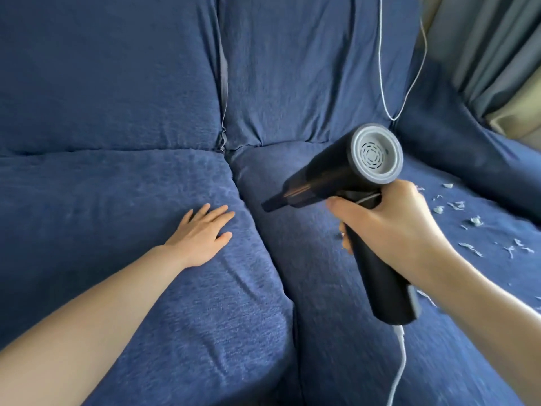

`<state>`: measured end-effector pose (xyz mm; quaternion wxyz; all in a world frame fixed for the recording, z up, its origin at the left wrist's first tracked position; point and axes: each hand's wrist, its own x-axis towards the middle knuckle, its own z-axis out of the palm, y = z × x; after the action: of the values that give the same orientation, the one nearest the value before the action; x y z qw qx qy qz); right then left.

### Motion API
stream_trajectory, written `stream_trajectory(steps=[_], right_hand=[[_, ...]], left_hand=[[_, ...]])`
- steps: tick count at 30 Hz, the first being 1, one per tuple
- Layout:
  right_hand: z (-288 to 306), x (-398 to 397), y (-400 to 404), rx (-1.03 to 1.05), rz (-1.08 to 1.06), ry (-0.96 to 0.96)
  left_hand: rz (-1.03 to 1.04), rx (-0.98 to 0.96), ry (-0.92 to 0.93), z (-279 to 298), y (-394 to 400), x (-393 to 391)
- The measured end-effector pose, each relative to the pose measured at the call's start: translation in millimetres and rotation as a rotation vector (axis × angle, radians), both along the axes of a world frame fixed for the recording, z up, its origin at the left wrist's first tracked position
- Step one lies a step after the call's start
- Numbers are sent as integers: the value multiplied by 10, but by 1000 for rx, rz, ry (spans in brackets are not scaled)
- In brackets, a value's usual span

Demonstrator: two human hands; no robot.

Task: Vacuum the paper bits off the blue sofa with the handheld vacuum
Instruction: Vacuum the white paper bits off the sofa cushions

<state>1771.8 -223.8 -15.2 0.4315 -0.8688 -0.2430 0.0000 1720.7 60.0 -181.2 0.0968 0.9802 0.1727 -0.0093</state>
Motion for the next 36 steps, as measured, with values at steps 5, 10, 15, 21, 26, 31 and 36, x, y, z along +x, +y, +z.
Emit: stream_trajectory(steps=[5,10,15,21,26,31,36], right_hand=[[-42,222,-122,14,-140,-4],[-36,285,-447,38,-273,-23],[-52,273,-659,139,-360,-5],[-93,309,-647,133,-350,-34],[-256,480,-402,129,-357,-38],[-289,688,-175,115,-349,-33],[-301,965,62,139,-335,-29]], left_hand=[[-129,1,33,7,-64,524],[-236,27,53,39,-218,871],[-297,-19,20,71,-552,1005],[-363,-34,-38,10,-840,1132],[-397,-74,-90,-55,-829,1335],[-412,-76,-111,-32,-653,1607],[-433,-120,-201,-118,-579,1775]])
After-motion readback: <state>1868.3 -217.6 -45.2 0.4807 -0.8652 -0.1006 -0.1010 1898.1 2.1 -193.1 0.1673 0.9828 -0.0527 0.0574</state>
